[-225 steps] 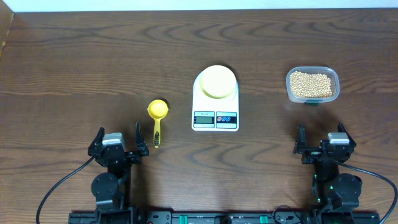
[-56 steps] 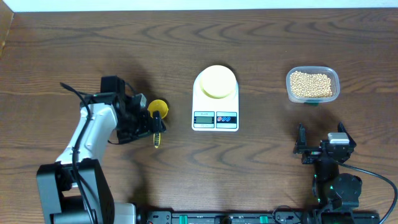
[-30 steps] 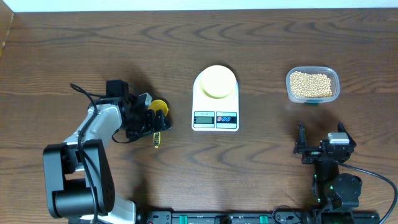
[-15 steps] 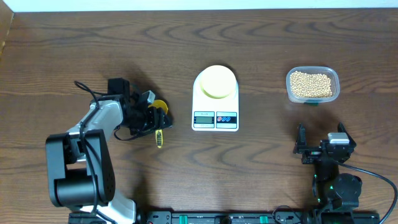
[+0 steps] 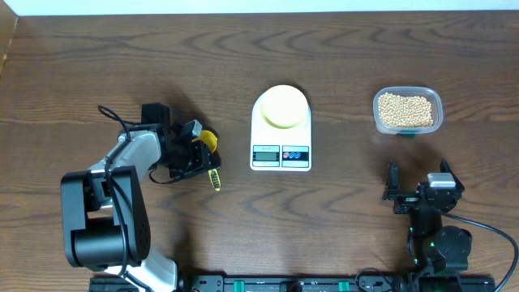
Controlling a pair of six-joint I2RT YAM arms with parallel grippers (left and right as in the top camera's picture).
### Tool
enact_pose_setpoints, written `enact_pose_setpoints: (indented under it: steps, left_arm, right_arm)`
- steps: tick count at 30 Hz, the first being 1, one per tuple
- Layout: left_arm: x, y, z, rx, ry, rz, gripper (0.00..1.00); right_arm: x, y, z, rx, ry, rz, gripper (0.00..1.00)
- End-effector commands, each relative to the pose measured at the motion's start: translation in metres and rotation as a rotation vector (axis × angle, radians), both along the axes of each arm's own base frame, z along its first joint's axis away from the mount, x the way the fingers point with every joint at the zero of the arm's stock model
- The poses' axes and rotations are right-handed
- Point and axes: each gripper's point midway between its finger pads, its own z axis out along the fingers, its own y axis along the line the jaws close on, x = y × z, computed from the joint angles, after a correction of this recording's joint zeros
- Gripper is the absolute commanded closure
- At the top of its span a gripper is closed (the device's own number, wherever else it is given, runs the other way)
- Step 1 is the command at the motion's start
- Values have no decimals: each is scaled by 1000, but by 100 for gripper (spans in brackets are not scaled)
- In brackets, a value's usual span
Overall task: Scoop item into bowl and weigh 50g on scale
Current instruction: 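Grasp the yellow scoop handle with the left gripper and lift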
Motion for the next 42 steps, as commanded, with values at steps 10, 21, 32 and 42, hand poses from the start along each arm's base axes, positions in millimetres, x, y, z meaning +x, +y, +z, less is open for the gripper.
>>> enact_pose_setpoints:
  steps: [10,21,32,42]
  left_arm:
    - [-22,4,-24,38,101,7,80]
    - [-17,-11,-9,-75,80,19,91]
    - [24,-14,57,-124,-86,122,93]
    - [54,-11,171,-182,-442,262,93]
  right_arm:
    - [0,1,-1,-7,0,6,1]
    - [0,1,-1,-7,0,6,1]
    - [0,1,-1,-7,0,6,1]
    - [0,1,-1,-7,0,6,1]
